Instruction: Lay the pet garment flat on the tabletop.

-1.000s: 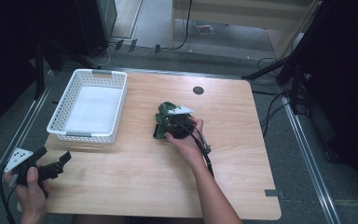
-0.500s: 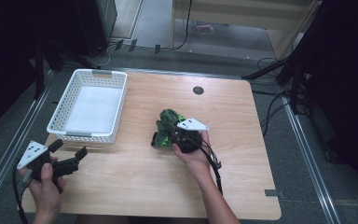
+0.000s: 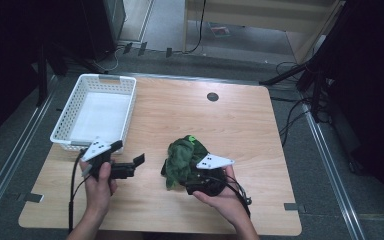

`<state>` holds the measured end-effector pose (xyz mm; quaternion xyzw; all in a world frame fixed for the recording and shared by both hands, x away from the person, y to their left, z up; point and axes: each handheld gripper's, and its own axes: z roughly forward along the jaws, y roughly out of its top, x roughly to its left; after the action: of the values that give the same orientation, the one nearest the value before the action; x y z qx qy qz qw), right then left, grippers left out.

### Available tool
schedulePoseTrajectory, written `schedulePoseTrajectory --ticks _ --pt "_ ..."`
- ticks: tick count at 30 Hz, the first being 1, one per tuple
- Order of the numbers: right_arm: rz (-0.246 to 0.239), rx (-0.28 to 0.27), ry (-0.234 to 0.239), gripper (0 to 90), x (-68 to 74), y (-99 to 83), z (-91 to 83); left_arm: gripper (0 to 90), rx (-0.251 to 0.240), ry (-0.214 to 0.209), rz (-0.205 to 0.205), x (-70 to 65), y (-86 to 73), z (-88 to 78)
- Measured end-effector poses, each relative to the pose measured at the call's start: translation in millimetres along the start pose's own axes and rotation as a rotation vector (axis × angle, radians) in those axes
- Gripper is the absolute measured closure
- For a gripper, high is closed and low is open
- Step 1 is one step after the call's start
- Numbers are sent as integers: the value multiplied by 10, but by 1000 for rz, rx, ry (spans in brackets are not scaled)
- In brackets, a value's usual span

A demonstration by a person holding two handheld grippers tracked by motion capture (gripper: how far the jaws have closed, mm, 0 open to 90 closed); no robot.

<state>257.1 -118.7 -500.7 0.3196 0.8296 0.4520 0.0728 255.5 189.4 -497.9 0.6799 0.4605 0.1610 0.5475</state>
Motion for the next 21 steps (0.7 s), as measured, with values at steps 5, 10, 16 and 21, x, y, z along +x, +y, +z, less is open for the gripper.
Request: schedulePoseTrajectory --ticks 5,10,16,21 --pt "77 -84 -19 364 -177 -32 -356 34 87 -105 20 -243 -55 350" --pt "139 -95 -119 393 -280 -159 -430 245 127 -189 5 -395 -83 545" --pt "244 -114 -180 485 -413 -257 -490 774 153 -341 139 -582 -153 536" --pt "313 -205 -221 523 -488 -308 -515 685 254 -560 300 -728 -309 499"
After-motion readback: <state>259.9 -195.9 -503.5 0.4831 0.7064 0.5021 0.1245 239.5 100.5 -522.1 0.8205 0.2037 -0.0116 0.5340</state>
